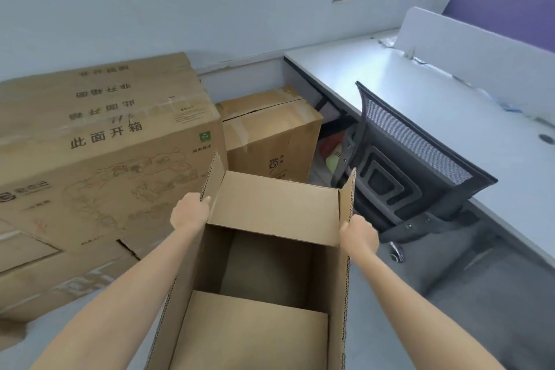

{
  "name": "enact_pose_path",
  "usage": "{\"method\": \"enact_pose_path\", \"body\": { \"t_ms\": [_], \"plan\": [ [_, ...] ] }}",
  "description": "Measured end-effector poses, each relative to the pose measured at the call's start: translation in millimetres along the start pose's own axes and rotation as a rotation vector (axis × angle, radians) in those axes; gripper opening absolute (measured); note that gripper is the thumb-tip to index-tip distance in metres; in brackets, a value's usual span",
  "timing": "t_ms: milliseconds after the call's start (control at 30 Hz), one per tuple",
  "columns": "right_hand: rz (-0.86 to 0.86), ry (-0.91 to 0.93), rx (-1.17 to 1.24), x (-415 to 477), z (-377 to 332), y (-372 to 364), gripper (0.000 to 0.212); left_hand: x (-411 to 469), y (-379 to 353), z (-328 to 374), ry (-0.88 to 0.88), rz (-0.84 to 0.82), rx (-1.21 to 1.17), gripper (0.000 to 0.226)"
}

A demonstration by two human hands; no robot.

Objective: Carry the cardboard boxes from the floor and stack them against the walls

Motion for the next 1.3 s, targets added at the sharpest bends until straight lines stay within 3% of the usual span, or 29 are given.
{"method": "enact_pose_path", "body": {
  "t_ms": [200,300,433,767,933,1100,1300],
  "plan": [
    [-0.065,-0.240,0.129,22,-12,-36,0.014,77,-21,25,-0.088,-0.113,0.058,0.025],
    [-0.114,-0.339,0.155,24,-10,-54,0.028,99,-35,30,-0.136,-0.155,0.046,0.028],
    [-0.133,-0.459,0.206,26,-4,-74,0.028,124,-56,44,-0.183,-0.198,0.025,0.032],
    [-0.099,-0.639,0.300,43,37,-99,0.024,145,-108,100,-0.296,-0.310,0.104,0.026],
    [-0.161,-0.676,0.322,61,45,-104,0.018,153,-125,108,-0.262,-0.289,0.109,0.028],
    [-0.223,-0.749,0.512,94,43,-118,0.016,171,-144,126,-0.238,-0.288,0.128,0.025],
    [-0.260,-0.797,0.648,128,32,-157,0.018,194,-146,114,-0.289,-0.651,0.203,0.056]
  ]
}}
Point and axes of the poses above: each hand's wrist, its own x-axis towards the middle knuckle, its own y-axis out of the back of the hand, z = x × y, the point moved 4 cm from there along x, towards the middle knuckle, and after that the axes turned 2 degrees about -y, right-handed, at the moved point
